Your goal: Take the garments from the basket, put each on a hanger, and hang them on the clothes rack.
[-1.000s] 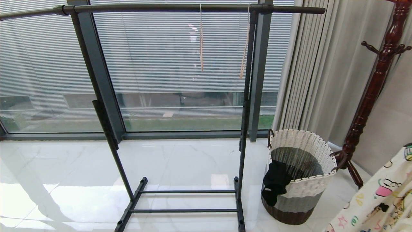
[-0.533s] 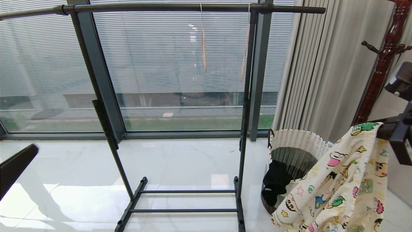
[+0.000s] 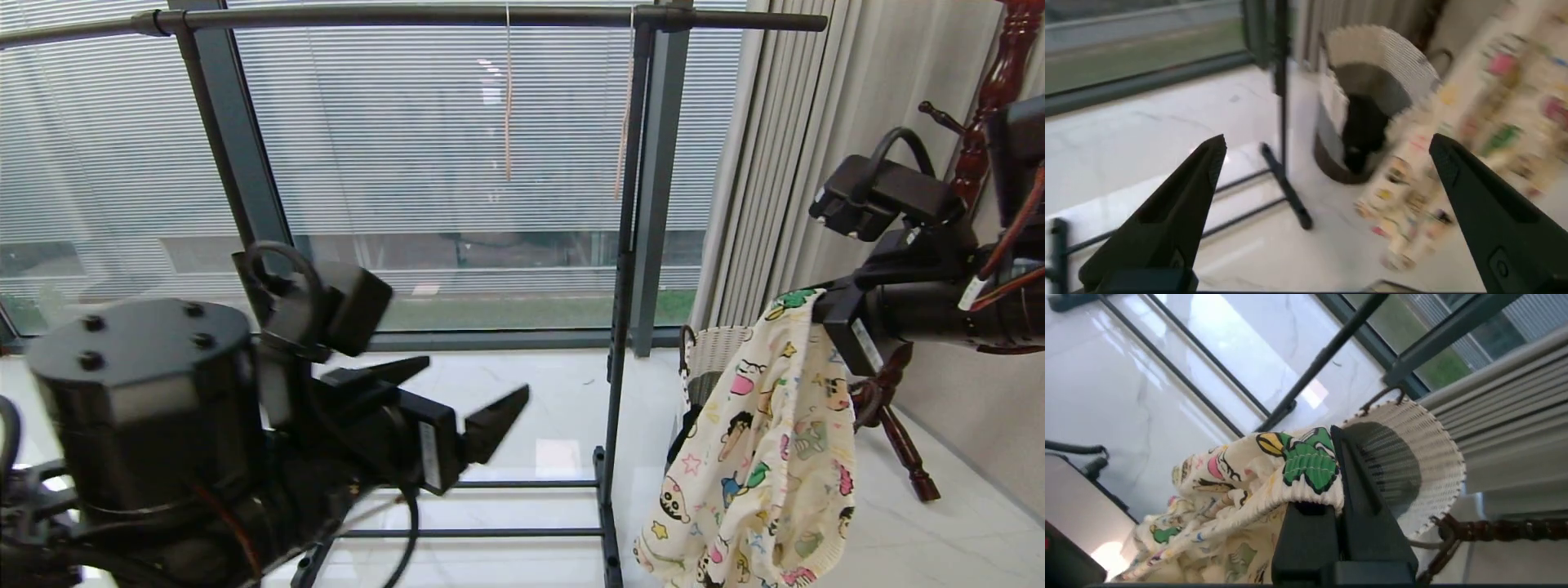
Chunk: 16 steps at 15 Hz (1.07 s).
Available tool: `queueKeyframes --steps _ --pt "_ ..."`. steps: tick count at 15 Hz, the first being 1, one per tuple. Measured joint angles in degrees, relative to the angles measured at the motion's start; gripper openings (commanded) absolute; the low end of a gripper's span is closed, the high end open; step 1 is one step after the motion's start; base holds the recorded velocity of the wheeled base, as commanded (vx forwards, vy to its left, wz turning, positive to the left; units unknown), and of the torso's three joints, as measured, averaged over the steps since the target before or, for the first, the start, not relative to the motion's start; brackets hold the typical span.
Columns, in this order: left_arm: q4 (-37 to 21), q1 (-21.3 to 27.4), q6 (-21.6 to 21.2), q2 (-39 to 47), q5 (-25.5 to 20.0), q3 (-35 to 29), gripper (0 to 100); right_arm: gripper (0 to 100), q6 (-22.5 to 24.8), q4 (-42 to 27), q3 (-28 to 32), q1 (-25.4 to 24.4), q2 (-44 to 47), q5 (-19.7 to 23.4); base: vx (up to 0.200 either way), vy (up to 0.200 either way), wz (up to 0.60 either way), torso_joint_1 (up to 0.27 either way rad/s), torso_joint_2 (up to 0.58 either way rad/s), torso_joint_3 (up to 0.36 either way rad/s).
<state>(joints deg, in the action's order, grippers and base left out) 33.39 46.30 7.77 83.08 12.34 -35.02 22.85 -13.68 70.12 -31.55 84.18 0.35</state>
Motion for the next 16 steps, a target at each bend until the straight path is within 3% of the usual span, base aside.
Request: queueKeyframes --steps 2,7,11,16 --pt "0.2 6.3 2.8 6.3 0.6 -3.2 100 0 -3.2 2.3 0.8 -1.5 2.2 -0.1 0.0 0.0 0.0 0.0 0.0 0.0" --pt "0.3 15.4 6.4 18.6 0.9 -15.3 100 0 -3.7 2.6 0.9 -2.6 3.8 -0.1 0.0 0.0 0.0 0.0 0.0 0.0" --pt "0.3 15.9 6.8 29.5 4.8 -26.9 100 0 -3.7 2.6 0.9 -3.2 3.1 -0.5 0.0 0.0 0.0 0.0 0.0 0.0" --pt "-0.1 13.1 6.6 39.0 8.0 -30.2 100 0 -3.5 2.6 1.5 -4.3 1.7 -1.2 0.0 0.0 0.0 0.0 0.0 0.0"
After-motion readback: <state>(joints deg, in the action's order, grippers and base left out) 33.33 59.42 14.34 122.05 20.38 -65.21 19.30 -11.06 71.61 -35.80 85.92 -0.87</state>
